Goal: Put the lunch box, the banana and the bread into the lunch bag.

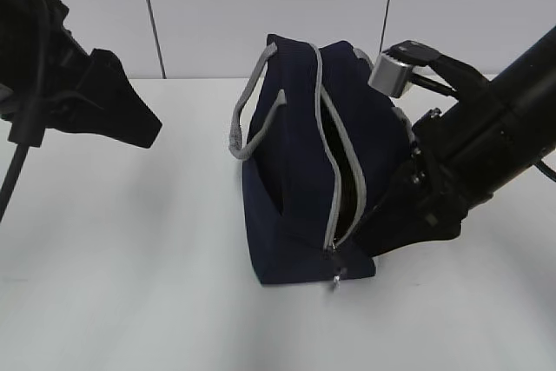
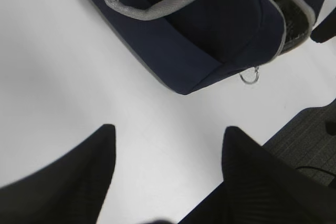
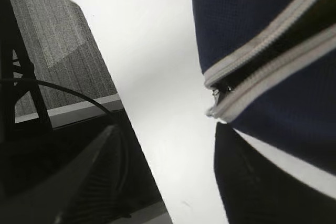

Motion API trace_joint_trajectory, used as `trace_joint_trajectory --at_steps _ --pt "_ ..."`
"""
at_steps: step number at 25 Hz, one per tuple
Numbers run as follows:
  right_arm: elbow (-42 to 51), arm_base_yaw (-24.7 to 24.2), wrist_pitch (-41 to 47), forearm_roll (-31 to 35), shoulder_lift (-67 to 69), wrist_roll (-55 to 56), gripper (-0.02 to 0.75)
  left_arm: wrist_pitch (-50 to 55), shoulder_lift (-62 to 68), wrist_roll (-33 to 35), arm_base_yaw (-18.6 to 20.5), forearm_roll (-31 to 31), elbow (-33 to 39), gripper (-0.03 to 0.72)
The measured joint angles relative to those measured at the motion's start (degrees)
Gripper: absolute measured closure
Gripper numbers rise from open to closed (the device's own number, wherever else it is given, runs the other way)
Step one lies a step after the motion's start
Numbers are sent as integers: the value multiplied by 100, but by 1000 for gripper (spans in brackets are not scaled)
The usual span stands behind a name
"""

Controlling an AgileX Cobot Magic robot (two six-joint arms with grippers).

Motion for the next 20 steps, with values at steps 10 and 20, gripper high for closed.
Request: trace_joint_trajectory --at_steps 10,20 --pt "251 0 -167 107 0 -323 289 0 0 17 0 0 0 244" --pt "1526 0 -1166 1955 0 -2156 294 0 0 17 0 26 0 244"
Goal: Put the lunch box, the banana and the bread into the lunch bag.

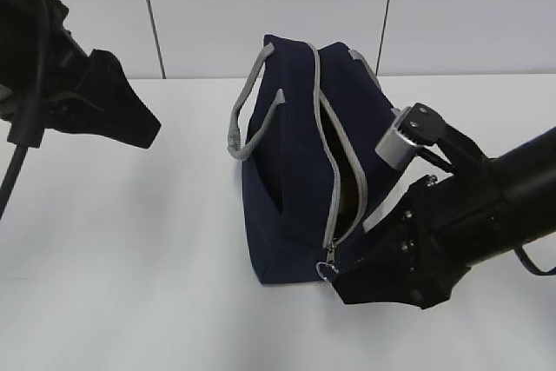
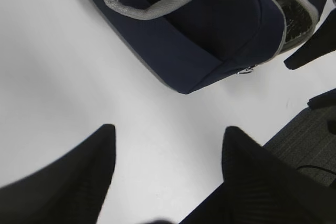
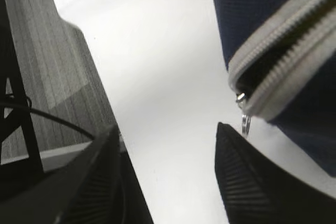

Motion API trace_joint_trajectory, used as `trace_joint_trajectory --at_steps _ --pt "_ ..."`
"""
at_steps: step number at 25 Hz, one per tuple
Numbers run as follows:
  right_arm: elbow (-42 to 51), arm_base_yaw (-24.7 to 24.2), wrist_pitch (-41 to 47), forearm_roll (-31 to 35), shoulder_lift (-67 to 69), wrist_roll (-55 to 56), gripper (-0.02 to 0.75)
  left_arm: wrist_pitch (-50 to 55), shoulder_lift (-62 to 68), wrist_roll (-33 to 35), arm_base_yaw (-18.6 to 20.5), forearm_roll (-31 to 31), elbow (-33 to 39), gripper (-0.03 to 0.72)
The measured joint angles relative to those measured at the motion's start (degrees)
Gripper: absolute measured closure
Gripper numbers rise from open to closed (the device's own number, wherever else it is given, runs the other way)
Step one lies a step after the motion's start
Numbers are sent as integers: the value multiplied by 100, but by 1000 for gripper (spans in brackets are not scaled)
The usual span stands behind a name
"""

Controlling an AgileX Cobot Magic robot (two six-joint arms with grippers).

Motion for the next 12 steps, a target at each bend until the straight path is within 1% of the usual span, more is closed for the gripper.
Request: trace_joint_trajectory --at_steps 2,8,12 --pt "262 0 -248 646 0 -602 295 0 0 0 0 5 0 244" --pt "893 0 -902 2042 0 -2051 295 0 0 0 0 43 0 244" --pt "1138 0 -1154 2864 0 -3024 295 11 0 0 0 43 0 244"
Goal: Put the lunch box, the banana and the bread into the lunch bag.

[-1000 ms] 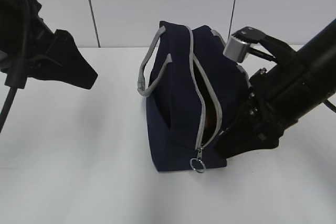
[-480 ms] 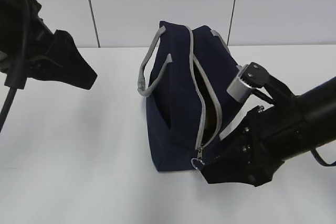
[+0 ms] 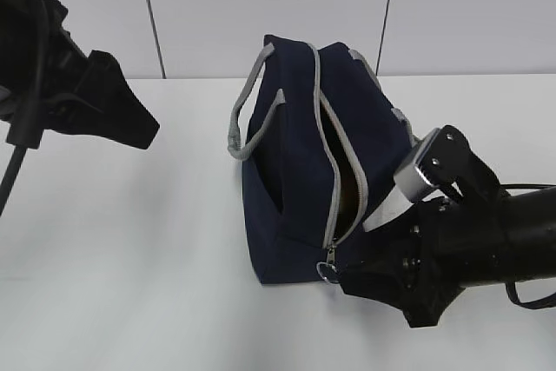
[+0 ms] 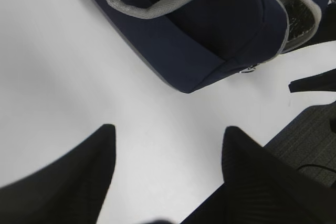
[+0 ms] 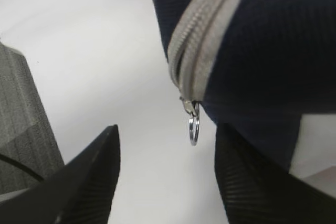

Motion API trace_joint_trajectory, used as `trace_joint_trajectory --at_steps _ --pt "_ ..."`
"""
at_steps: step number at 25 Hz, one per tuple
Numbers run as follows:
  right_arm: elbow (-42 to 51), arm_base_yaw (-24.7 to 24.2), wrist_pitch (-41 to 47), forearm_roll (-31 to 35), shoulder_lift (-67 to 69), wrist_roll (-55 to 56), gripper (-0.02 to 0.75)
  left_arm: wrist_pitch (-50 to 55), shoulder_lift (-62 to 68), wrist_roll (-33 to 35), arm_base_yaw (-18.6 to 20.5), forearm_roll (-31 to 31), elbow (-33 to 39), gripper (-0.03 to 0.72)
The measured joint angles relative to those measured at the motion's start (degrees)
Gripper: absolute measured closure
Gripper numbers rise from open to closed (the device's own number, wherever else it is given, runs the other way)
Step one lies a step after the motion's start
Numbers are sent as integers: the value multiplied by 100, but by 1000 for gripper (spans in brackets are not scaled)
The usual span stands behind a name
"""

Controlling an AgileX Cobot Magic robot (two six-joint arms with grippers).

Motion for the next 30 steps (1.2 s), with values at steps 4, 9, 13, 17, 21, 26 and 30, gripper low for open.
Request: trace_joint_trajectory --at_steps 4,9,13,17,21,26,30 --pt "84 0 -33 471 0 -715 295 11 0 0 0 0 0 244" --pt "130 0 -22 624 119 -1064 295 35 0 0 0 0 0 244" --pt "130 0 214 638 605 -1170 295 67 0 0 0 0 0 244" --pt "130 0 305 700 1108 -1392 323 79 0 0 0 0 0 244" --pt "130 0 327 946 1366 -1710 382 79 0 0 0 0 0 244" --pt "130 0 342 1262 1366 -2047 384 79 0 0 0 2 0 244" --pt "130 0 342 1298 1366 -2106 400 79 0 0 0 2 0 244"
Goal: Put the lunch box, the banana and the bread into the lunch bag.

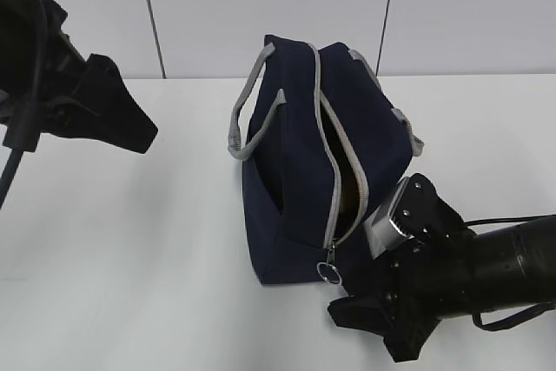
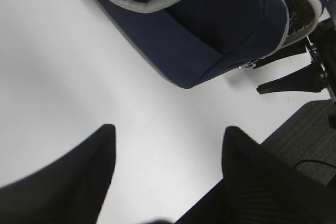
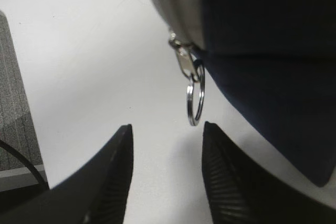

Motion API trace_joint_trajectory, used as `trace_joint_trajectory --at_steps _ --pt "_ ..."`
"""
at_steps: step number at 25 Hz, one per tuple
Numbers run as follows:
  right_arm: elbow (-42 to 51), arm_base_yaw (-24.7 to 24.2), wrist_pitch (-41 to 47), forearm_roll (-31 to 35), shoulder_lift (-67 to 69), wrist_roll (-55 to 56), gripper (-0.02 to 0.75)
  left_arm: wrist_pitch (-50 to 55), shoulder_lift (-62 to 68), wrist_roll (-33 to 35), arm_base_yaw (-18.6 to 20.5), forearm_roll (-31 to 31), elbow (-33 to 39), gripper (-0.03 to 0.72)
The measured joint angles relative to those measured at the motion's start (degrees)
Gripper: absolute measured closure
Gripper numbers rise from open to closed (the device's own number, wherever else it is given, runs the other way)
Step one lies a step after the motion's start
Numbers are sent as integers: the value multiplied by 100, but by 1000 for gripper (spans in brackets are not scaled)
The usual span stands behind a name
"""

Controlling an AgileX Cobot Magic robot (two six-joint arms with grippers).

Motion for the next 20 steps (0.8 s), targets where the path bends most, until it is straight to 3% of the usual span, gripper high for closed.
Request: trace_joint_trajectory --at_steps 20 --pt "-198 0 101 13 0 -299 484 19 -1 0 0 0 0 244"
